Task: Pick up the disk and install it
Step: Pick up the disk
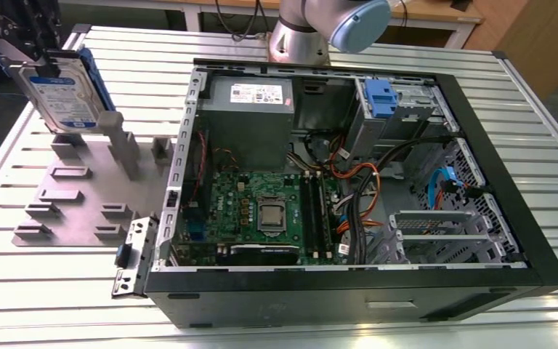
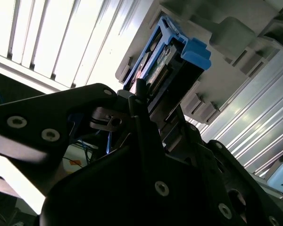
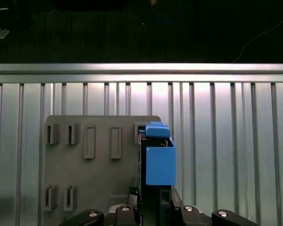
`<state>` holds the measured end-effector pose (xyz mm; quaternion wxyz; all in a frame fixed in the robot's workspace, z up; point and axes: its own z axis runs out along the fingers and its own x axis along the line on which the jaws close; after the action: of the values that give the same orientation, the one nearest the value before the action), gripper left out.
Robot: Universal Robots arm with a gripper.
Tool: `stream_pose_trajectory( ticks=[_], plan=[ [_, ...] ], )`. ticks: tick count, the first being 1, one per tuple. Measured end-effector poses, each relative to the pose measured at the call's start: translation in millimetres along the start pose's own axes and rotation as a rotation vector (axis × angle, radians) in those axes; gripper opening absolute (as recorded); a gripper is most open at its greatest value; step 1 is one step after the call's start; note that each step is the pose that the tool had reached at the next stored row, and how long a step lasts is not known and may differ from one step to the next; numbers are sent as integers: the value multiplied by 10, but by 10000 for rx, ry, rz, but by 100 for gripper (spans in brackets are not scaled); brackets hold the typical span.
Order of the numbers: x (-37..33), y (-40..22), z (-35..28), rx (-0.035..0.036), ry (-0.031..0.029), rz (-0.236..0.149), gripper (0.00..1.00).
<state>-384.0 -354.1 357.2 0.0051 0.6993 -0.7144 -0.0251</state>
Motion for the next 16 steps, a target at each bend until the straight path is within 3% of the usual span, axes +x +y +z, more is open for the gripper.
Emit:
stream_pose_trajectory(
  ticks=[6, 16],
  plan=[
    [-1, 2, -54, -1, 1, 0, 35],
    [-3, 4, -91, -2, 1, 0, 35]
  ],
)
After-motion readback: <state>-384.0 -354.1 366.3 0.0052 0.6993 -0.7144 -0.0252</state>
